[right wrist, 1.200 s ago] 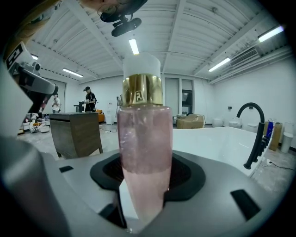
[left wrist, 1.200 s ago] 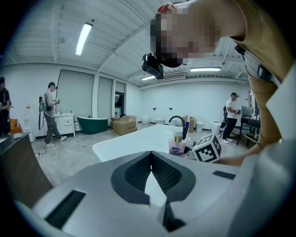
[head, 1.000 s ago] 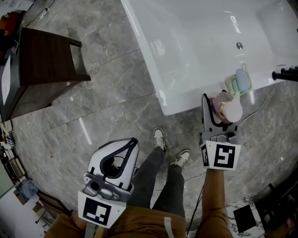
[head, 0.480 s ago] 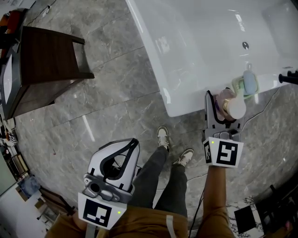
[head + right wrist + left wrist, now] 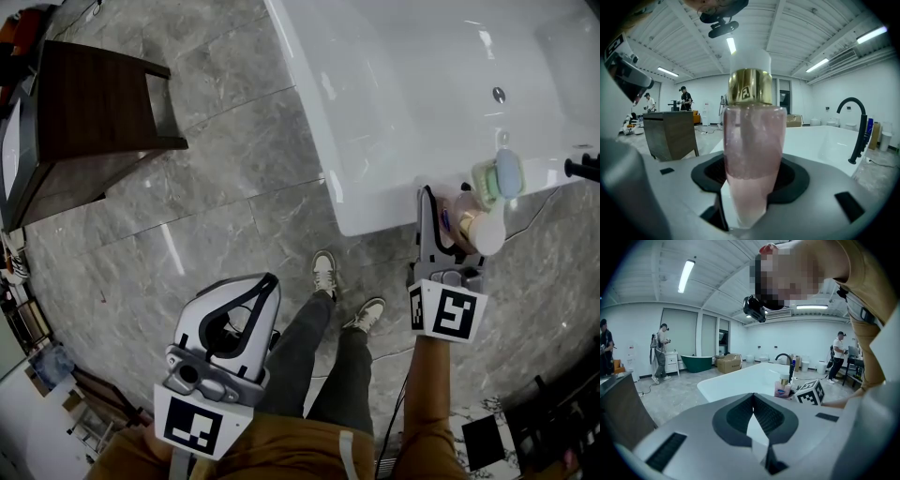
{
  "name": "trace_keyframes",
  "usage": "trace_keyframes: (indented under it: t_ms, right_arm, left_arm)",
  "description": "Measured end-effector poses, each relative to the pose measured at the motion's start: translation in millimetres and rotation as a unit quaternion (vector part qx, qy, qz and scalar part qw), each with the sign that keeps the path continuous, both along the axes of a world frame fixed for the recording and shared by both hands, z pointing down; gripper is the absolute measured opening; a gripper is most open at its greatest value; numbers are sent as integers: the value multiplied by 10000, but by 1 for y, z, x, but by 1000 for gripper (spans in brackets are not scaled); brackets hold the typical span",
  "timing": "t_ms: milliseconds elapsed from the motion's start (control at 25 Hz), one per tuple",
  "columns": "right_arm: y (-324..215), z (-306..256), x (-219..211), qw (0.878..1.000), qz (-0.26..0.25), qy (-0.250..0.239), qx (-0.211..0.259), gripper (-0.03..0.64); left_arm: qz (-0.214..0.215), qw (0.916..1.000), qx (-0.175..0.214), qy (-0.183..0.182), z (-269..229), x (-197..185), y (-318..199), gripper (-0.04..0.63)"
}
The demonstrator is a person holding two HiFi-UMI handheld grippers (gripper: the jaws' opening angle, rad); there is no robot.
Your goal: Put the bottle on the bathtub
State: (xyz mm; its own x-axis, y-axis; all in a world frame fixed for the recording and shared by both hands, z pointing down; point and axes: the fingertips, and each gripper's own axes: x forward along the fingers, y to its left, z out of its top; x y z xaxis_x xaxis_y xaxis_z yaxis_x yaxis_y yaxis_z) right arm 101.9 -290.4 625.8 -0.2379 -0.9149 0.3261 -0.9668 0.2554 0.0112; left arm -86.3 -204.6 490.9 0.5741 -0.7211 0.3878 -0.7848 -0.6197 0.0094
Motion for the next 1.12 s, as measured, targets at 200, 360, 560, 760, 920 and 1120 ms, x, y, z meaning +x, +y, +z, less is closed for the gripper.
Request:
trace_keyframes:
  t_ms: [200, 360, 560, 760, 920, 1120]
  right_arm:
    - [2, -1, -2, 9998, -91, 154, 34, 232]
    - [2, -2, -2, 9996, -142, 239, 69, 233]
    - [4, 1, -3, 9996, -236, 178, -22, 233]
    - [11, 6, 2, 9996, -254, 87, -103, 245]
    - [20, 4, 5, 9995, -287, 83, -101, 249]
    - [32, -3, 7, 9992, -350, 139, -99, 249]
  left_arm:
    - [-47, 10000, -34, 5, 3, 0, 3, 8]
    - [-52, 10000, -46, 26, 4, 3, 5, 8]
    - [-46, 10000, -50, 22, 3, 7, 6, 8]
    - [-28, 9999, -102, 15, 6, 14, 13, 8]
    - [15, 9999, -136, 52, 6, 21, 19, 8]
    - [7, 9999, -80, 94, -2, 27, 26, 8]
